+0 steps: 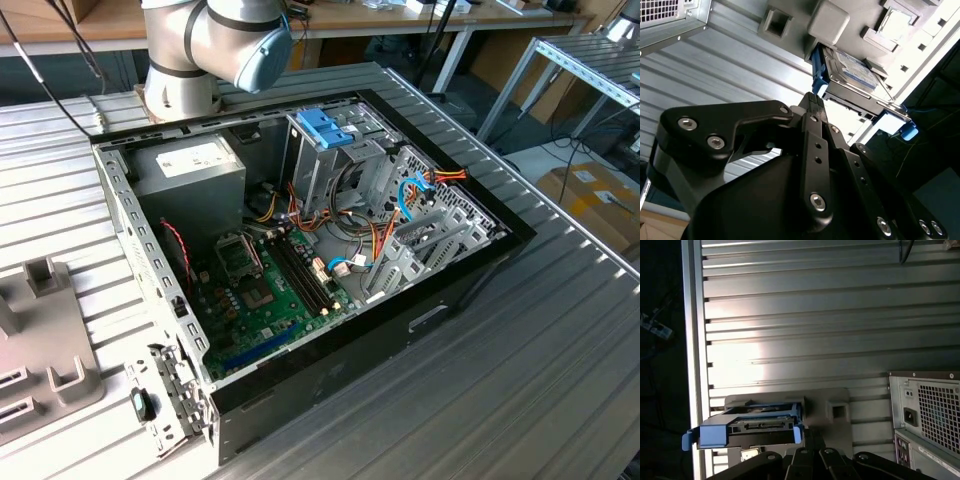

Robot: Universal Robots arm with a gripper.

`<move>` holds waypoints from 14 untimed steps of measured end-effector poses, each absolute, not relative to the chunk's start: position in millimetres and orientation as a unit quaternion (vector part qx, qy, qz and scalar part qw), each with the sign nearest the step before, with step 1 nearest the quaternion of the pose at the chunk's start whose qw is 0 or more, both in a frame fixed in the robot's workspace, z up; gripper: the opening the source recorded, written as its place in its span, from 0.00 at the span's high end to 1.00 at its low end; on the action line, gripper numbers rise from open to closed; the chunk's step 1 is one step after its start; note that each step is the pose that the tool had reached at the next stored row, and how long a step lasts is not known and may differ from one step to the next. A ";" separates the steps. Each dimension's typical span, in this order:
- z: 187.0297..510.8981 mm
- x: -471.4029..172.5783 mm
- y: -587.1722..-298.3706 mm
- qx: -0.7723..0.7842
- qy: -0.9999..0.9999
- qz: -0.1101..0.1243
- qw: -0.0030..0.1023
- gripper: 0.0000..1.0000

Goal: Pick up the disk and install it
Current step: 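Reach for the disk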

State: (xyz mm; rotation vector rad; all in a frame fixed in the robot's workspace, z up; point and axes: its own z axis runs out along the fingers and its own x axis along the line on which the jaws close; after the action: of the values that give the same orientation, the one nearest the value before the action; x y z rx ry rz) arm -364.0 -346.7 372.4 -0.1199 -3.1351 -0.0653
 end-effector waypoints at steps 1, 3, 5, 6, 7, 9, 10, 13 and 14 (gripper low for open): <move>372.3 -364.1 -346.7 -0.038 -0.999 -0.021 0.002 0.89; 372.3 -364.0 -346.7 -0.038 -0.999 -0.021 0.003 0.89; 371.8 -363.9 -346.6 -0.038 -0.999 -0.021 0.003 0.89; 371.5 -364.0 -346.7 -0.037 -0.999 -0.021 0.003 0.89; 371.2 -364.5 -346.7 -0.037 -0.999 -0.021 0.003 0.89; 370.0 -368.0 -346.4 -0.037 -0.999 -0.021 0.003 0.89; 369.6 -369.6 -346.3 -0.036 -0.999 -0.021 0.003 0.89; 367.5 -377.7 -345.9 -0.036 -0.999 -0.021 0.003 0.89; 366.4 -382.0 -345.7 -0.036 -0.999 -0.021 0.003 0.89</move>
State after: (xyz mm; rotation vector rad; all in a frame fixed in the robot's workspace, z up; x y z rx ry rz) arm -382.0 -345.7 366.4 -0.1124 -3.1338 -0.0653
